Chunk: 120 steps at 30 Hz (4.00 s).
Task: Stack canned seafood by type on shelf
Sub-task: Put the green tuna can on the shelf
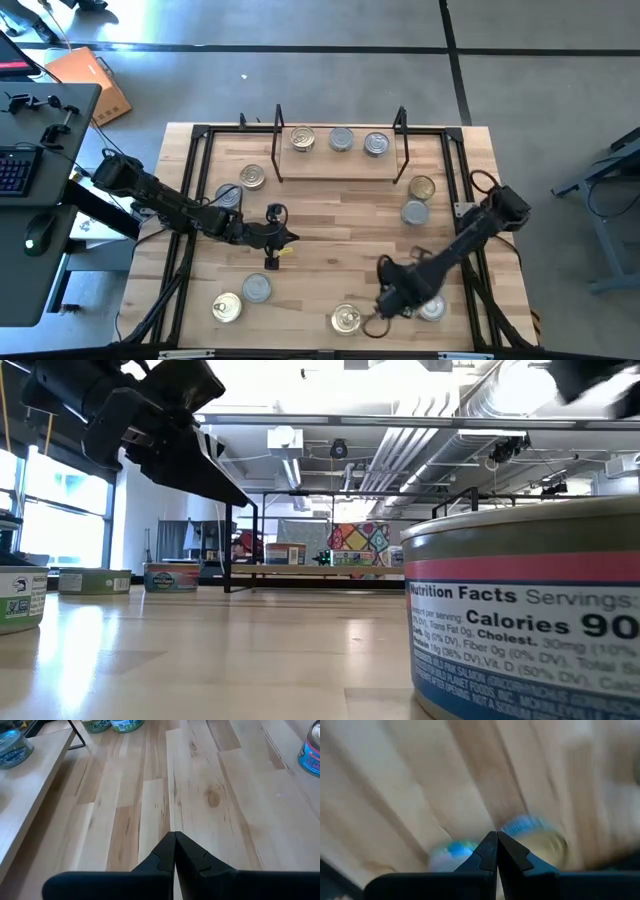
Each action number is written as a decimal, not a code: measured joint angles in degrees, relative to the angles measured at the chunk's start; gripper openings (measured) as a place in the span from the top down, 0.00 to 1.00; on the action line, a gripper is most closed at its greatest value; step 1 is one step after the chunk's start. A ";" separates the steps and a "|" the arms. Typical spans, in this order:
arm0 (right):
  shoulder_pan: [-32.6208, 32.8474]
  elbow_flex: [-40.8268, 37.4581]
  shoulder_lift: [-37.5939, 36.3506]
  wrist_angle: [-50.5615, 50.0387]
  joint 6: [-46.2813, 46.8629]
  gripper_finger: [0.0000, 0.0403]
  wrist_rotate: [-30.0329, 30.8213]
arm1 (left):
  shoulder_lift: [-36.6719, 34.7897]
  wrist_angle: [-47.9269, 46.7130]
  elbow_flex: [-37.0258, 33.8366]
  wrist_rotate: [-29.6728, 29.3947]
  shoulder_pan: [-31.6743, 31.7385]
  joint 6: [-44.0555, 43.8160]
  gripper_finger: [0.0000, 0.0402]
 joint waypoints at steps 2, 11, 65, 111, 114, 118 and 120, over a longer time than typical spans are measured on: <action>2.60 0.00 0.00 -1.91 4.98 1.00 -0.39 | 0.00 0.23 0.00 -0.01 0.02 0.45 1.00; 11.25 0.00 -0.02 -0.74 18.94 1.00 -6.73 | 0.00 0.98 0.00 0.03 0.02 1.40 1.00; -17.59 -15.85 -0.83 42.94 -15.42 1.00 2.87 | 0.00 3.37 0.00 0.10 0.07 2.40 1.00; -12.76 -28.06 -1.44 69.94 -22.47 0.12 29.50 | 23.54 20.59 3.63 20.47 10.93 -5.25 1.00; -14.69 -28.09 -0.59 70.74 -25.44 0.11 31.00 | 25.28 20.16 5.40 22.21 10.48 -5.22 1.00; -17.22 -28.04 -0.87 69.02 -30.27 0.11 28.58 | 25.16 18.30 6.14 24.35 8.88 -5.31 1.00; -18.76 -28.00 -0.94 67.28 -31.80 0.11 28.71 | 24.10 16.74 6.17 25.34 7.83 -5.80 1.00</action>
